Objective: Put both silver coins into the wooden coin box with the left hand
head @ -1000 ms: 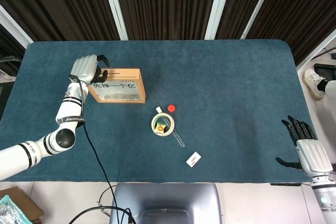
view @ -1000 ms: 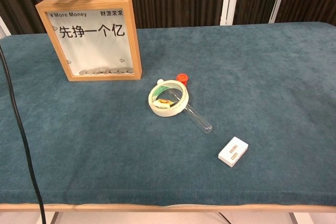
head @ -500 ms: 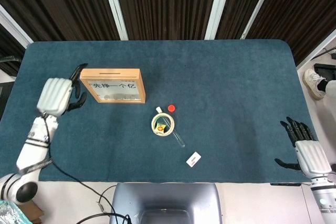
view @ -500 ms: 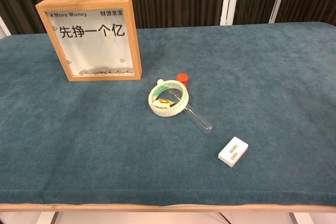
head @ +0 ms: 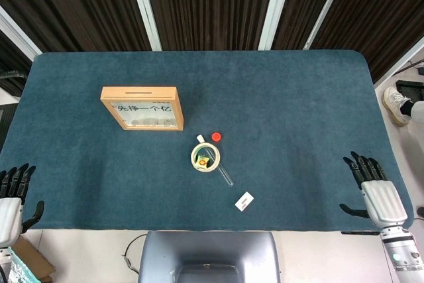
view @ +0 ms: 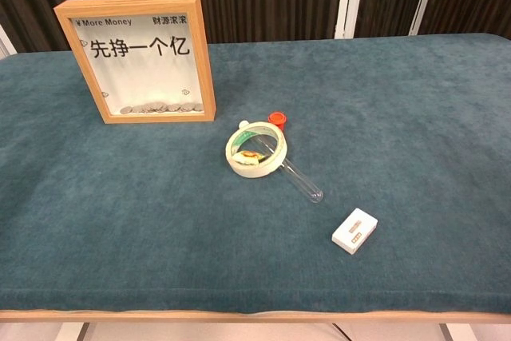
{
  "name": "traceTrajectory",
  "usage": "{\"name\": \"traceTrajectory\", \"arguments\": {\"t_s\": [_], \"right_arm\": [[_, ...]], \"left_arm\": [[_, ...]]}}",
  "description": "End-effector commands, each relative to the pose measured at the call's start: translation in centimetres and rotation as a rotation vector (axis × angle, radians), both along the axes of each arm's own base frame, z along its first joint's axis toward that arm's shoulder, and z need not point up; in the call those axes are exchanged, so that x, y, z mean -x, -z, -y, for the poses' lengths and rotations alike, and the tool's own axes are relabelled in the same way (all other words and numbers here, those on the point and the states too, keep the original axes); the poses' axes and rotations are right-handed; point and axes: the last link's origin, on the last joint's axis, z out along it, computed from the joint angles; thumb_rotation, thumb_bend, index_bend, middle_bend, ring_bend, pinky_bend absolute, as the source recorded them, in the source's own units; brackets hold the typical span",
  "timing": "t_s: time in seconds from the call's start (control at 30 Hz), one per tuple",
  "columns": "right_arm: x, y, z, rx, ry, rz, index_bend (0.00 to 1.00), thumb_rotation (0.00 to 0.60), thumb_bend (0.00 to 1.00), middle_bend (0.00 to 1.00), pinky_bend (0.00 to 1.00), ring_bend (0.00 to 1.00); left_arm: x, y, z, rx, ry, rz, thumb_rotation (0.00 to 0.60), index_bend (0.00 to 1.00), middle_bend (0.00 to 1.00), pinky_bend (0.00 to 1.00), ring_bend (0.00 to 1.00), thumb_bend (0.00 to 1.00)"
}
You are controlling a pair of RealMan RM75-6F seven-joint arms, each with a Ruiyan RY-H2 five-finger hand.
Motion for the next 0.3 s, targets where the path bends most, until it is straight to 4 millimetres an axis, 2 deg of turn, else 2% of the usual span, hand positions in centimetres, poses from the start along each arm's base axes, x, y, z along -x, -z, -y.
{"name": "traceTrajectory", "arguments": {"t_s": [0.03,0.3], "right_arm": [[0.01,-0.24,-0.44,0.01,-0.002,-0.002,0.0,0.6,0.1,0.0,0.03,0.0],[0.32,-0.43,-0.56,0.011,0.002,-0.008,0.0,0.6,0.1,0.0,0.03,0.0]], "left_arm": [[0.06,0.09,0.32,0.007,0.019,0.006,0.6,0.0,0.03,0.01,0.0,0.39],[-0.09,0.14,0.13,0.04,0.04,0.008,0.6,0.0,0.03,0.01,0.0,0.39]]}}
